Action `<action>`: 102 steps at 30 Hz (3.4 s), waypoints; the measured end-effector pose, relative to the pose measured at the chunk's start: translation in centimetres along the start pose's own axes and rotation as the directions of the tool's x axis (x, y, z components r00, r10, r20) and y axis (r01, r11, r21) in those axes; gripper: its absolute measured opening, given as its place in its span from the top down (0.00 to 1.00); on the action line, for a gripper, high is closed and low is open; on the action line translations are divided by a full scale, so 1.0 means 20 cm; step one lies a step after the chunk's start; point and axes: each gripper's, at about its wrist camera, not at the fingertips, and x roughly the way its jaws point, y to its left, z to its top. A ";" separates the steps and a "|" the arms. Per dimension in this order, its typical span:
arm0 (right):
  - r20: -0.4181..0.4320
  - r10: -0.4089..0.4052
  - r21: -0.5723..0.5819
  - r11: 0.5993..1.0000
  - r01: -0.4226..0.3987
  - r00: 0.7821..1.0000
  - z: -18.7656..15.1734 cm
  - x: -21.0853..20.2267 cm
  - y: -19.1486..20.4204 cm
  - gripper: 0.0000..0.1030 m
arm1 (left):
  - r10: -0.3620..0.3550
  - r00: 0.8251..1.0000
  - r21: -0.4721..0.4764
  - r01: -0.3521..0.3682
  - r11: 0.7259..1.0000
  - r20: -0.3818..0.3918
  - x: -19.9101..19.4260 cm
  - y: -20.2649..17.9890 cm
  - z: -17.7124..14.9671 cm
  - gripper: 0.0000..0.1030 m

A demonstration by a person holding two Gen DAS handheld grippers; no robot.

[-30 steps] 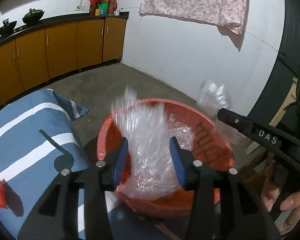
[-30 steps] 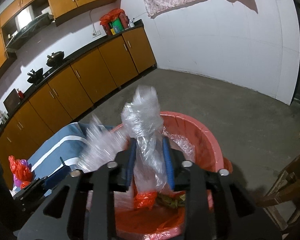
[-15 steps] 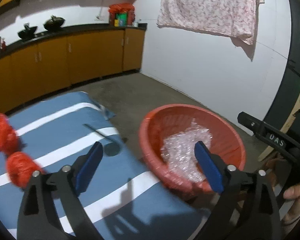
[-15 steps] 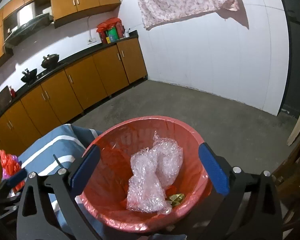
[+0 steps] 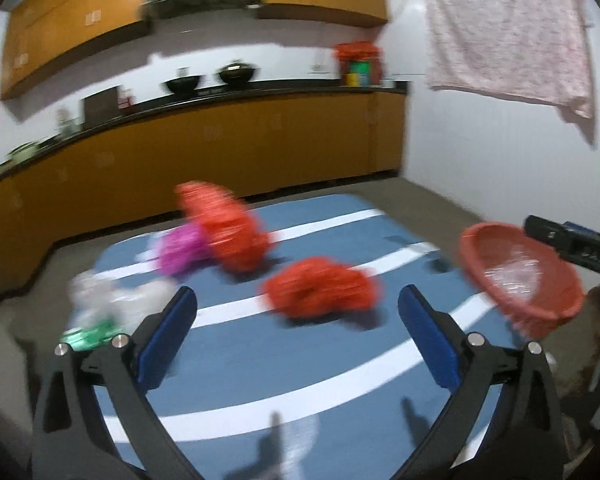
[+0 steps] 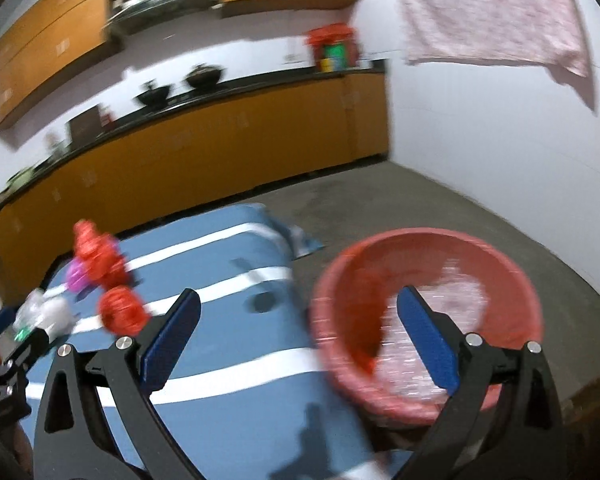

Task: Collect trash
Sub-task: 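Return to the pile and grasp the red bag with the right gripper, then grasp the clear bag with the left gripper while the right gripper holds the red bag, then carry both bags over the red basket and open both grippers to drop them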

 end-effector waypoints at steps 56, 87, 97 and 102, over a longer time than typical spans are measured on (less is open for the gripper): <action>-0.293 0.142 -0.177 0.964 -0.200 0.946 -0.18 0.56 0.71 0.61 | 0.170 0.962 -0.267 -0.224 0.937 -0.212 0.36 0.96 -0.12 0.74; -0.215 0.112 -0.097 0.986 -0.136 0.970 -0.09 0.33 0.44 0.69 | -0.057 0.998 -0.175 0.058 0.983 0.015 0.05 0.49 0.31 0.95; -0.130 0.023 -0.059 0.998 -0.031 0.991 -0.01 0.11 0.15 0.69 | -0.213 0.977 -0.110 0.214 0.971 0.015 0.05 0.09 0.34 0.95; -0.100 -0.025 -0.033 0.999 0.021 0.995 0.01 0.02 0.00 0.69 | -0.293 0.956 -0.088 0.292 0.952 0.004 0.06 -0.10 0.34 0.95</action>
